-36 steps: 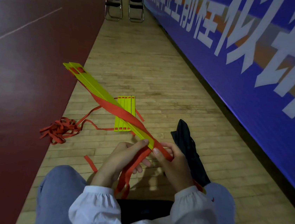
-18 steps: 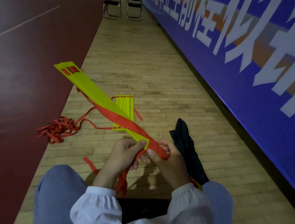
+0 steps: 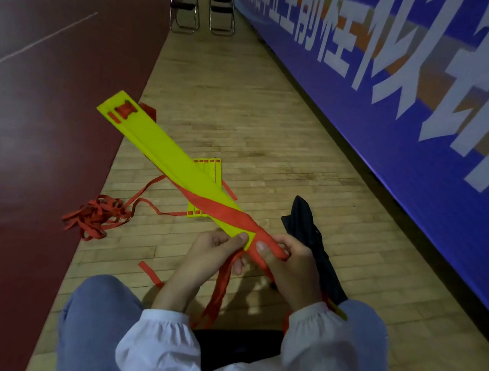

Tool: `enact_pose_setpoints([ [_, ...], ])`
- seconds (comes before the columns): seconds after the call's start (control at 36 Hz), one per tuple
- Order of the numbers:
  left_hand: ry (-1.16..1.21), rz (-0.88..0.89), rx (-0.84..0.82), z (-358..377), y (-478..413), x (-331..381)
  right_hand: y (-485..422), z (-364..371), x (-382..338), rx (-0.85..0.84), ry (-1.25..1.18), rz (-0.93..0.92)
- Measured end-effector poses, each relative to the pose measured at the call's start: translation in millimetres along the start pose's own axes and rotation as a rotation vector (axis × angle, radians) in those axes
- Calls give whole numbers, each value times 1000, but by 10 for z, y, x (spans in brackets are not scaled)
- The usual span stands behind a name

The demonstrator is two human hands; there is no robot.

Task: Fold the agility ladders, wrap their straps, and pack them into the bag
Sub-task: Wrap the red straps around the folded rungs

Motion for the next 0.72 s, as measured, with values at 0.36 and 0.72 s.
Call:
enact_pose_setpoints([
  [0.36,24,-120,18,-41,38,89,82,-58,-233,278,16,-146],
  [0.72,45,-218,166,-59,64,41,138,107,-187,278,116,-167],
])
Point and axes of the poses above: each hand's wrist, its own y-axis away from the middle knuckle, its own z-axis out of the palm, x = y × z, the point moved 5 cm from there along -y, towards the middle knuckle, and after that the axes turned 13 degrees about x, right-handed, at the moved point
